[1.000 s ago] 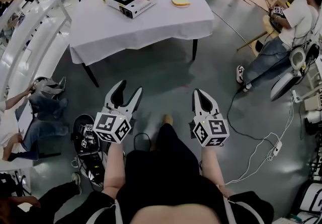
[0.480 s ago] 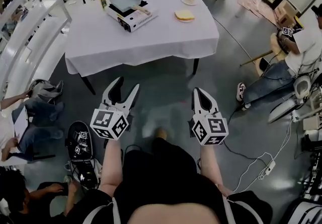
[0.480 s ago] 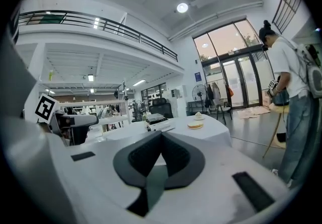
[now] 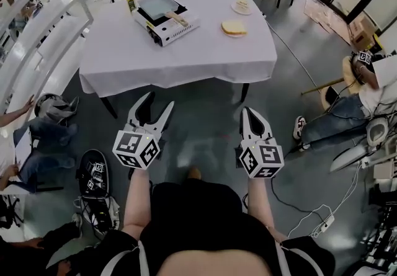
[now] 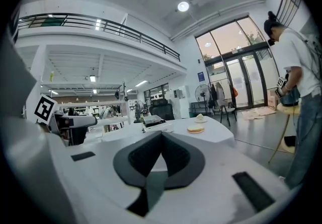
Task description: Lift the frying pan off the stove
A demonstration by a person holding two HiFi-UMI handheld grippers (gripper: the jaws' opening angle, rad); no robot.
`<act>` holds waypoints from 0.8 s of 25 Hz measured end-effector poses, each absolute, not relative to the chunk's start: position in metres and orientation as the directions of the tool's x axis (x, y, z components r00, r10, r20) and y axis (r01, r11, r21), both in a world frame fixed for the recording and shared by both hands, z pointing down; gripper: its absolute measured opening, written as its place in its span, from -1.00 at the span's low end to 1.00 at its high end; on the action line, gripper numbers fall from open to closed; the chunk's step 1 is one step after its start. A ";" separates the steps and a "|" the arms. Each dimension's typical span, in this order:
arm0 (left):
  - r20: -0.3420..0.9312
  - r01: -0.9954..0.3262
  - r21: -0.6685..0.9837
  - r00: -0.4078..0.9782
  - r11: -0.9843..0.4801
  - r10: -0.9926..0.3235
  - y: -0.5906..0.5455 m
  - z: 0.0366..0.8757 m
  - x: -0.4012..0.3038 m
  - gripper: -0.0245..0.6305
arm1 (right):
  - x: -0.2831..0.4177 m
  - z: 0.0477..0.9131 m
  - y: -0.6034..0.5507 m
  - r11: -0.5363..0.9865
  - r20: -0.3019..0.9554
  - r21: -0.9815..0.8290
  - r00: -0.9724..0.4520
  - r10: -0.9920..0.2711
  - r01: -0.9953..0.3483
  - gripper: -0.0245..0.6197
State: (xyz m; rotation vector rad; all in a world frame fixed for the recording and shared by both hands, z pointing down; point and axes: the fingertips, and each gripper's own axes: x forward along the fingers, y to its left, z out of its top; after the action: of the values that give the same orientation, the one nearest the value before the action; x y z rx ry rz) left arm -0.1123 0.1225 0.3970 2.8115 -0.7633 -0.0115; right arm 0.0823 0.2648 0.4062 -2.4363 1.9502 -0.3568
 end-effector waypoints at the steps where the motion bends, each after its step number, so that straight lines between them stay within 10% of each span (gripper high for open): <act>1: 0.051 -0.500 0.221 0.863 -0.837 -0.502 0.121 0.398 -0.109 -0.10 | 0.086 0.407 0.262 -0.225 0.175 -0.143 0.199 -0.964 -0.964 -0.90; 20: 0.102 -0.524 0.219 0.851 -0.823 -0.514 0.118 0.423 -0.094 -0.10 | 0.098 0.432 0.245 -0.198 0.201 -0.183 0.161 -0.966 -0.963 -0.90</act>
State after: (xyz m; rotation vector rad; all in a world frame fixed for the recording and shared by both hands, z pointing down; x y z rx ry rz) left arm -0.0936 0.1178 0.4232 2.7891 -0.7942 0.0565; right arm 0.0977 0.2453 0.4323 -2.3839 1.9814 -0.4297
